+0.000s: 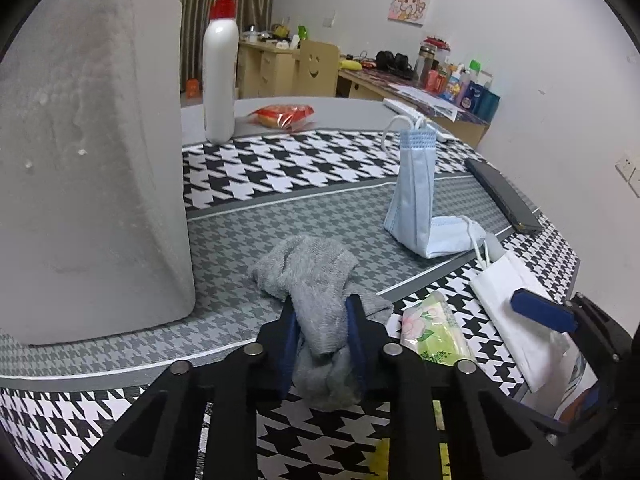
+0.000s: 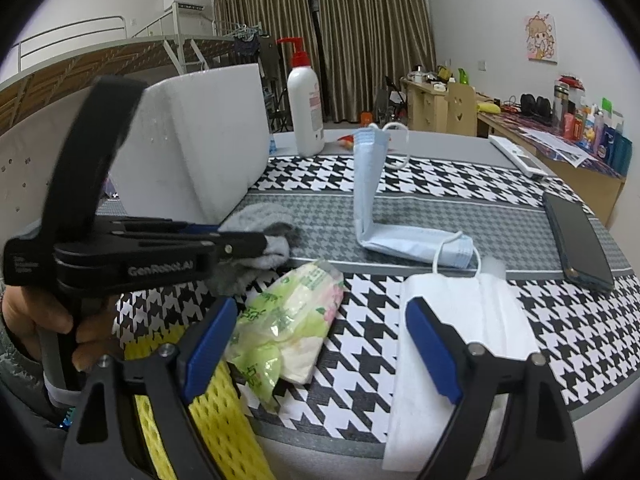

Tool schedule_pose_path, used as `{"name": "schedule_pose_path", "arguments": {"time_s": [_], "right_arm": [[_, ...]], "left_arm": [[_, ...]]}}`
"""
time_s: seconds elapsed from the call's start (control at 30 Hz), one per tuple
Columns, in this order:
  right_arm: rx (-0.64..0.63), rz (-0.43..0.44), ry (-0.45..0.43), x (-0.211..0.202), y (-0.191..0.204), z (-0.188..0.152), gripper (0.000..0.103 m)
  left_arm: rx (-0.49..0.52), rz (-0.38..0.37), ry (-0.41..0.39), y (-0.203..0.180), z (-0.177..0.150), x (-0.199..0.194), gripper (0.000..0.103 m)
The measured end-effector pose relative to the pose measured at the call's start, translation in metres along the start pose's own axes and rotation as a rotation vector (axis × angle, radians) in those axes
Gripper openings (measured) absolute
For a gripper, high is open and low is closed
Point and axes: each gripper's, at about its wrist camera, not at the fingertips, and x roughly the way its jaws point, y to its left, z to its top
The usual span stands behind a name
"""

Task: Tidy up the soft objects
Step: 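Reach the left tool to the grey sock while the right tool approaches the snack bag, then close the left tool on the grey sock while the right tool grasps the snack bag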

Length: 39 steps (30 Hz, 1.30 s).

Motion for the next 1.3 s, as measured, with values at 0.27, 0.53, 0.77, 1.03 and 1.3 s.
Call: {"name": "schedule_pose_path", "arguments": {"time_s": [0.27,0.53,0.77,1.03,1.3], "right_arm": [[-0.001,0.001,0.038,0.01,0.002,0.001,0.08],[0.002,0.011,0.07,0.016,0.004,0.002,0.075],[-0.013,0.047,0.105,0.022,0.014,0.001,0.055],[-0.021,0.062,0.106,0.022,0.018,0.002,0.036],[-0.014,0.03,0.078,0.012,0.019,0.008,0.03]], "left_arm": [[0.012,-0.018,-0.018,0.0,-0.001,-0.006,0.015],[0.02,-0.02,-0.051,0.0,-0.001,-0.015,0.015],[0.031,-0.023,-0.075,-0.001,-0.001,-0.022,0.015],[0.028,-0.021,-0.089,0.003,-0.004,-0.028,0.015],[0.036,-0.025,-0.119,0.004,-0.004,-0.041,0.015]]}}
